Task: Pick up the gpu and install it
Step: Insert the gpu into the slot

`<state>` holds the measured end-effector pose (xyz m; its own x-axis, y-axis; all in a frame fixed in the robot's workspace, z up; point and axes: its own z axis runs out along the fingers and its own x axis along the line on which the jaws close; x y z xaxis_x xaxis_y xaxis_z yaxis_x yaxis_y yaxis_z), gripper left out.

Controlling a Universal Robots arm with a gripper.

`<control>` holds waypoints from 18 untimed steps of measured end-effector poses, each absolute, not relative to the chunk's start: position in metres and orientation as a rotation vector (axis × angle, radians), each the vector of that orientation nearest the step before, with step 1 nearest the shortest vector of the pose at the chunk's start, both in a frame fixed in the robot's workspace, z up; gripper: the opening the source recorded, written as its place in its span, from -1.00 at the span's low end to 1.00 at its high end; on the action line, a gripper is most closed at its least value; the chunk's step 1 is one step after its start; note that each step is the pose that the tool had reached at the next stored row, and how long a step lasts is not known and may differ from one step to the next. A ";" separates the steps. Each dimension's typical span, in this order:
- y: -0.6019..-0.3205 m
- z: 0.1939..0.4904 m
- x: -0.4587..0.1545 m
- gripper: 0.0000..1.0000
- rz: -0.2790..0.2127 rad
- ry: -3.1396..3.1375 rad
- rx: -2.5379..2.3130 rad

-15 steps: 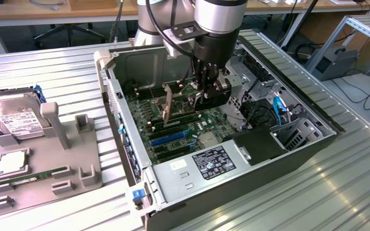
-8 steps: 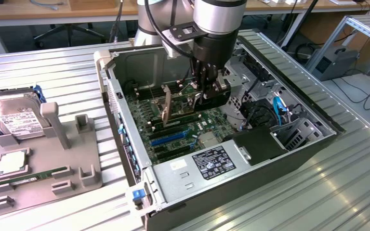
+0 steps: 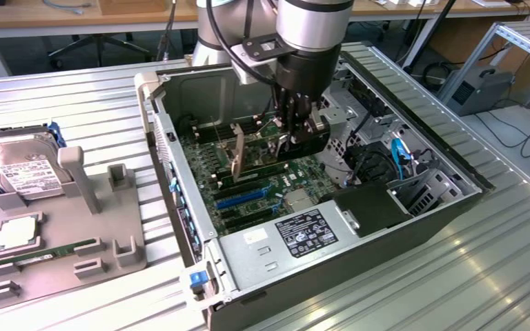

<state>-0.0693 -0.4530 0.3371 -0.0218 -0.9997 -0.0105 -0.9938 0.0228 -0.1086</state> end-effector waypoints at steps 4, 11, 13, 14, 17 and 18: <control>-0.454 0.336 -0.070 -0.47 -0.108 2.185 -2.137; -0.456 0.335 -0.070 -0.47 -0.108 2.185 -2.137; -0.457 0.335 -0.070 -0.47 -0.108 2.185 -2.137; -0.457 0.335 -0.070 -0.47 -0.108 2.185 -2.137; -0.458 0.334 -0.070 -0.47 -0.108 2.185 -2.137; -0.458 0.333 -0.070 -0.47 -0.108 2.185 -2.137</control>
<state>-0.0705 -0.4580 0.3335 -0.0218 -0.9997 -0.0106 -0.9938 0.0228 -0.1087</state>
